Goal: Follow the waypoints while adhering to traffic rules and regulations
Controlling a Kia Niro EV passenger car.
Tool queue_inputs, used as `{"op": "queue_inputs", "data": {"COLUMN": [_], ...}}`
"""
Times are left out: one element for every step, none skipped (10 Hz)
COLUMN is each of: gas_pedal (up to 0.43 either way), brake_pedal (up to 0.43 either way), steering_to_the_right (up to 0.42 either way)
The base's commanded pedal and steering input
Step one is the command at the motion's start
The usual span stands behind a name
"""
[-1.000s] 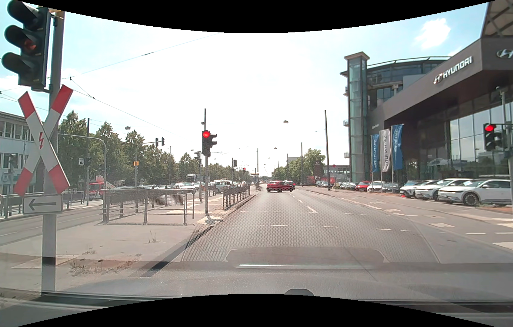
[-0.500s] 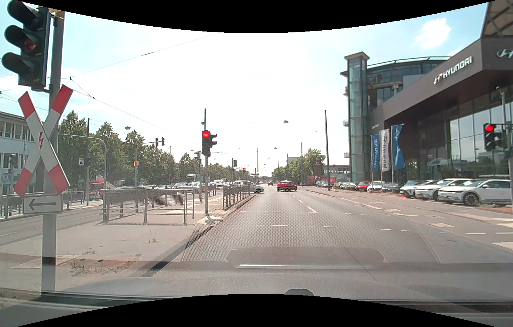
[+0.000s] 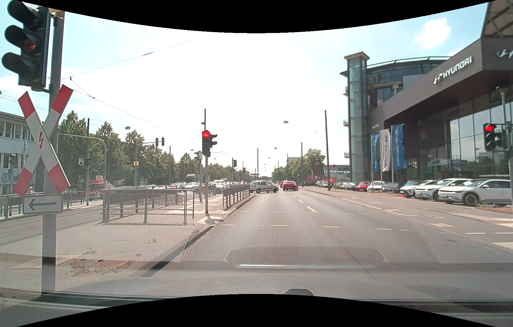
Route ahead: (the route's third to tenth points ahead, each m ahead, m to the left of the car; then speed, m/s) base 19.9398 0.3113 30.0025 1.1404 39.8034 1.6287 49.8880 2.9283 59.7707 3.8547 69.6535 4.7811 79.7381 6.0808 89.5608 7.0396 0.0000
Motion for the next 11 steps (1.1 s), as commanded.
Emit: {"op": "queue_inputs", "data": {"gas_pedal": [0.0, 0.0, 0.0, 0.0, 0.0, 0.0, 0.0, 0.0, 0.0, 0.0, 0.0], "brake_pedal": [0.22, 0.22, 0.22, 0.22, 0.22, 0.226, 0.22, 0.22, 0.226, 0.22, 0.22], "steering_to_the_right": [-0.007, -0.007, -0.007, -0.007, -0.007, -0.007, -0.007, -0.006, -0.007, -0.007, -0.006]}}
